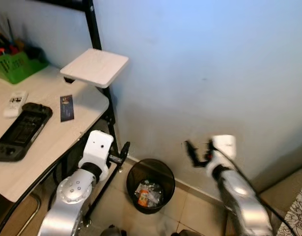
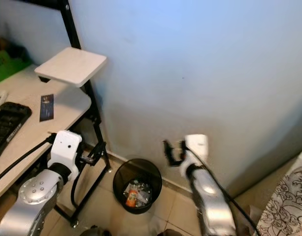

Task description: Clean up the room

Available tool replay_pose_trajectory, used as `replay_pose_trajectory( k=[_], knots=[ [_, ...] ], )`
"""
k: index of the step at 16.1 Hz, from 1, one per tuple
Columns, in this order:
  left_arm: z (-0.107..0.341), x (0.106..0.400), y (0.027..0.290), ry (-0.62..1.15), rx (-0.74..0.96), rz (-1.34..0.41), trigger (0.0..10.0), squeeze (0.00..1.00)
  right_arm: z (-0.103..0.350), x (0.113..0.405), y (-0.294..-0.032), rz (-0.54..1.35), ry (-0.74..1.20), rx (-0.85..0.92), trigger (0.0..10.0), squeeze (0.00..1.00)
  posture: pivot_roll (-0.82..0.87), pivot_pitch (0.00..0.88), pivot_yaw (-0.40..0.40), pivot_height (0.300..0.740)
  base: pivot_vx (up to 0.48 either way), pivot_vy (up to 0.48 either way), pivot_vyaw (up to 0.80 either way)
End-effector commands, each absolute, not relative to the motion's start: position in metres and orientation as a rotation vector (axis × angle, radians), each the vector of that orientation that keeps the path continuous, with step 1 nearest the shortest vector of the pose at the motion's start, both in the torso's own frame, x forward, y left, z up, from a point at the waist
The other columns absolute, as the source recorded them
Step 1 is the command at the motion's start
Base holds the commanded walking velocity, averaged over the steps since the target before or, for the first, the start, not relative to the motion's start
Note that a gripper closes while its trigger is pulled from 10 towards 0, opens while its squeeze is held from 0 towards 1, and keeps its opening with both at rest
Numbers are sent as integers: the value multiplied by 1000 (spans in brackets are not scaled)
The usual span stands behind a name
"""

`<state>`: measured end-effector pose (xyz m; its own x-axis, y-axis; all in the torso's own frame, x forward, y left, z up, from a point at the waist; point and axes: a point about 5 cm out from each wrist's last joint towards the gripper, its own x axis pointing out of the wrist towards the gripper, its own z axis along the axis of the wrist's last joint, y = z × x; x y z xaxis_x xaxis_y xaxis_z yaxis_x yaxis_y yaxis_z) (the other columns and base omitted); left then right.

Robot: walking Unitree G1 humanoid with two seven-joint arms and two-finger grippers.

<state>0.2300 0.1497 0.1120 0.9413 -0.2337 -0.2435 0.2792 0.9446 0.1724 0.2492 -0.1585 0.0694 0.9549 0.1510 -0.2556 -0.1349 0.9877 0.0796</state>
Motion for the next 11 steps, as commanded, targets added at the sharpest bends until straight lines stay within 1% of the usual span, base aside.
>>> replay_pose_trajectory(
  k=[1,5,8,11],
  knots=[
    [119,230,150,200,190,-238,10000,0,76,245,-165,114,255,70,10000,0,5,0,28,740,0,0,0],
    [120,227,150,212,162,-225,10000,0,82,232,-173,76,269,65,10000,0,5,0,28,740,0,0,0],
    [119,226,153,215,148,-196,10000,0,90,223,-171,61,257,60,10000,0,7,0,23,740,-261,0,0],
    [120,226,153,218,151,-198,10000,0,91,221,-168,62,276,57,10000,0,10,0,19,740,-274,0,0]
  ],
)
